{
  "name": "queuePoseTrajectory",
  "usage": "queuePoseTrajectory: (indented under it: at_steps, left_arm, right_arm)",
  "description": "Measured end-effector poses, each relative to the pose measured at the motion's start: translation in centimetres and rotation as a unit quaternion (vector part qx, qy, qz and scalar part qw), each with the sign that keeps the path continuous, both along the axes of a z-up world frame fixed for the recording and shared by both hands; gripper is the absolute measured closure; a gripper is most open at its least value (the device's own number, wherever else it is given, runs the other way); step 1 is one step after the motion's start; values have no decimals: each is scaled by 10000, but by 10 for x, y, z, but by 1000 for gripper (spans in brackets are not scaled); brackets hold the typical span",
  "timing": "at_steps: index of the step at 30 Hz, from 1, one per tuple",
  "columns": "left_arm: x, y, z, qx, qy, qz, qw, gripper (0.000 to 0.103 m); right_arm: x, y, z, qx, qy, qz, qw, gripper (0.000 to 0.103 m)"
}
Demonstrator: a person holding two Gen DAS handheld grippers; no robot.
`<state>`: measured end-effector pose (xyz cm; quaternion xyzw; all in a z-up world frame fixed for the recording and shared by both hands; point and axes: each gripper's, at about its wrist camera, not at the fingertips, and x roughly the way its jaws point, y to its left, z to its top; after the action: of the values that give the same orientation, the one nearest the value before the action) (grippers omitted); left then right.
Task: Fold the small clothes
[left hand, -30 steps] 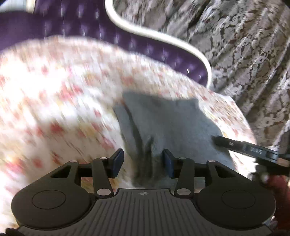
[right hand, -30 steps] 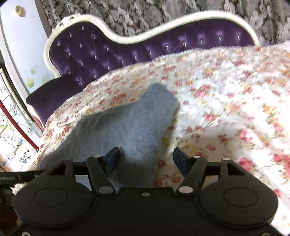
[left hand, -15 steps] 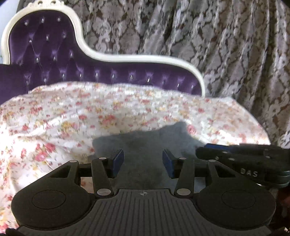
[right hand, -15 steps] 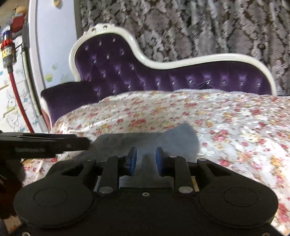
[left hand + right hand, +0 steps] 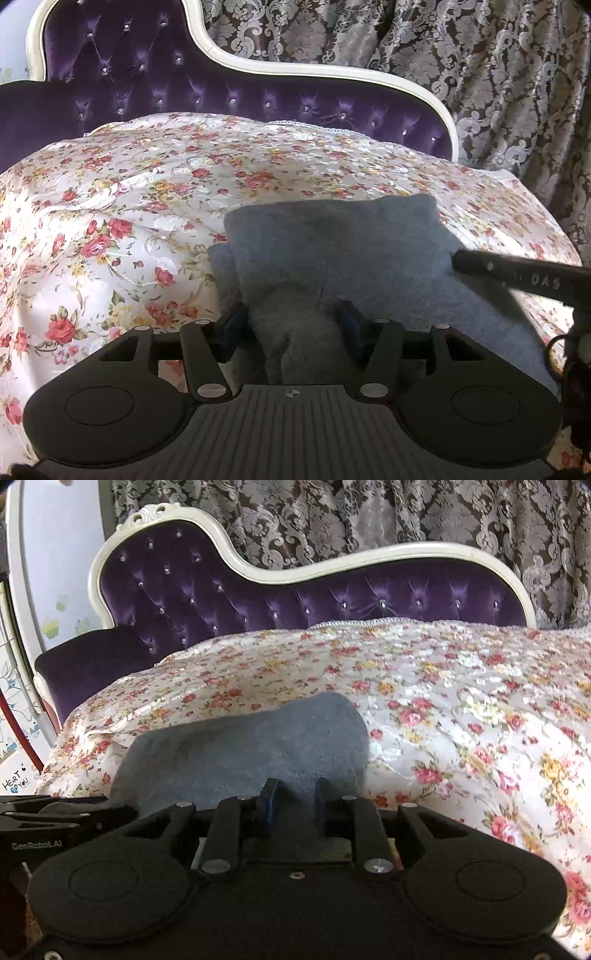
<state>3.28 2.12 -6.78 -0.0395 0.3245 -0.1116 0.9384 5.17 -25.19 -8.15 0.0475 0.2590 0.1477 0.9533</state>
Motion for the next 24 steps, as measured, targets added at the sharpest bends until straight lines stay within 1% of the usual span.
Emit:
queuePoseTrajectory:
  at_steps: [2, 6, 8, 10, 12, 13, 16, 17, 18, 19, 20, 21, 22, 24]
  left_arm:
    - [0, -2, 0, 4, -20, 3, 10000, 48]
    - [1, -5, 1, 57, -34, 1, 10000, 48]
    - [1, -4, 1, 53, -31, 4, 10000, 48]
    - [1, -4, 2, 43, -22, 23, 10000, 48]
    - [1, -4, 2, 59, -27, 59, 10000, 45]
    - [1, -5, 2, 71, -33, 87, 9999, 44]
    - [0, -4, 3, 75, -41, 120, 9999, 40]
    - [-1, -3, 4, 63, -49, 135, 9999, 37]
    - [-2, -2, 5, 43, -70, 148, 9999, 34]
    - [-4, -1, 7, 16, -93, 155, 9998, 33]
    - [-7, 0, 9, 4, -107, 152, 9998, 28]
    - [-9, 1, 11, 14, -117, 157, 9998, 20]
    - [-13, 1, 13, 47, -125, 170, 9998, 16]
    - [-20, 0, 16, 116, -137, 176, 9997, 4]
  right_arm:
    - [9, 3, 4, -126, 4, 101, 9999, 67]
    - [43, 6, -2, -302, 286, 231, 9989, 66]
    - [63, 0, -9, -237, 493, 40, 9985, 66]
    - [74, -9, -12, -76, 581, -228, 9980, 65]
    - [76, -16, -11, -66, 591, -509, 9969, 50]
    - [74, -18, -9, -41, 553, -612, 9966, 48]
    - [56, -26, 0, 23, 331, -704, 9970, 46]
    - [49, -27, 4, 30, 245, -697, 9973, 40]
    - [41, -28, 8, 35, 139, -678, 9976, 31]
    - [29, -28, 11, 40, 7, -652, 9979, 26]
    - [20, -29, 15, 35, -96, -622, 9980, 23]
    - [10, -28, 18, 14, -182, -598, 9980, 23]
    - [2, -27, 22, -26, -256, -585, 9980, 21]
    - [-17, -23, 27, -89, -402, -545, 9977, 7]
